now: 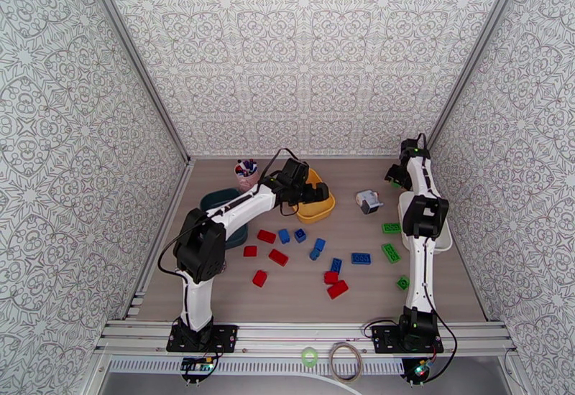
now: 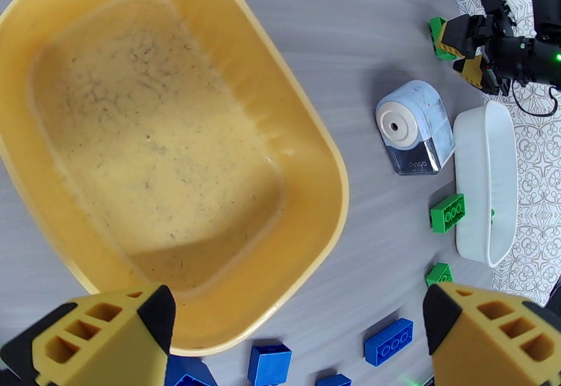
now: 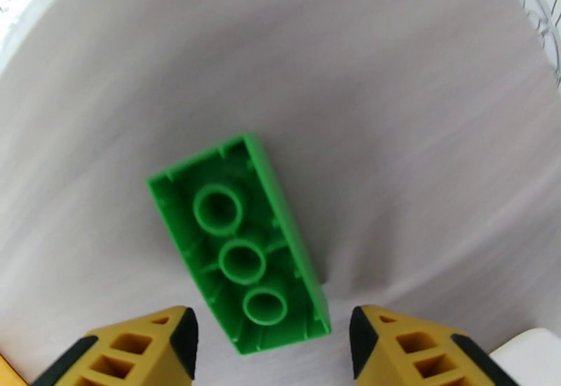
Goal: Sort the legos into containers by color
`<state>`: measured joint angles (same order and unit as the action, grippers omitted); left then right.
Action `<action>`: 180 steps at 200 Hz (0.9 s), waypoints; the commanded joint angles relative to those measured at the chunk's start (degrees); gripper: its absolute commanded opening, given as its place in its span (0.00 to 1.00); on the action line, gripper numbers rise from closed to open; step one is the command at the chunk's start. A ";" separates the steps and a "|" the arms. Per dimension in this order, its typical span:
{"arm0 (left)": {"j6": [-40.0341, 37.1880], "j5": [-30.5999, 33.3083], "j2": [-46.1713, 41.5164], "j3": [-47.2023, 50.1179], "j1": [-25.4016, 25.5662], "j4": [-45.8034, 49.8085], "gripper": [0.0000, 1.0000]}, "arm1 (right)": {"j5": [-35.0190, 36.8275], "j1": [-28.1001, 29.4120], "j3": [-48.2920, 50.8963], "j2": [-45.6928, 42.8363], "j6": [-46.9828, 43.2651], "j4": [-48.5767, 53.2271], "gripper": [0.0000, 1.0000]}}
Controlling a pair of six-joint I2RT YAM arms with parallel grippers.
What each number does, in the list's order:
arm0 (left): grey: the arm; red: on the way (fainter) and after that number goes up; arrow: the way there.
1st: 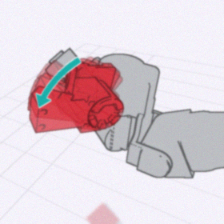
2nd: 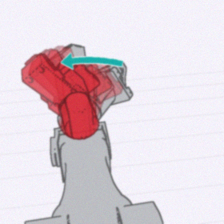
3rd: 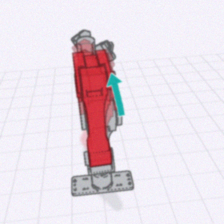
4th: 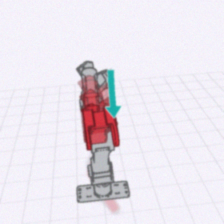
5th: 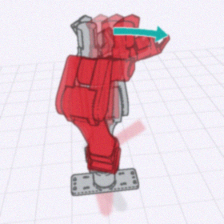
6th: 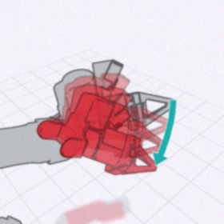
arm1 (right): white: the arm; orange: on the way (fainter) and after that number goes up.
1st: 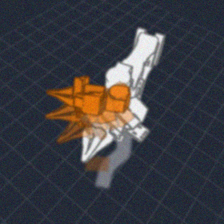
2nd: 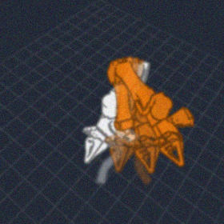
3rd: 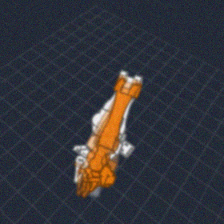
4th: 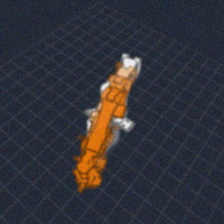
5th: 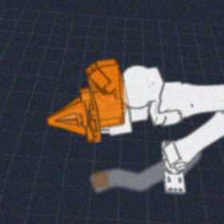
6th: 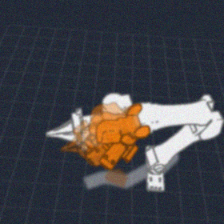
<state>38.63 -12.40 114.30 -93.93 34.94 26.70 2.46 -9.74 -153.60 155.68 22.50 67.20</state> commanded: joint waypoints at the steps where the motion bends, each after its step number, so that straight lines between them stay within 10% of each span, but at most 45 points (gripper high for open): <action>1: 1.00 -1.26 1.73 -0.96 -0.54 -1.01 0.99 | 1.58 0.26 -2.62 2.32 -0.59 -2.36 0.62; 180: -0.08 -1.33 2.51 -2.97 -0.75 2.08 0.99 | -8.15 3.36 -0.62 -0.24 0.30 -7.93 0.22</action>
<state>39.05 -12.47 116.42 -94.74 34.65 26.87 -1.28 -7.68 -156.86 159.57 21.10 61.56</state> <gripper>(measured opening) 0.994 0.326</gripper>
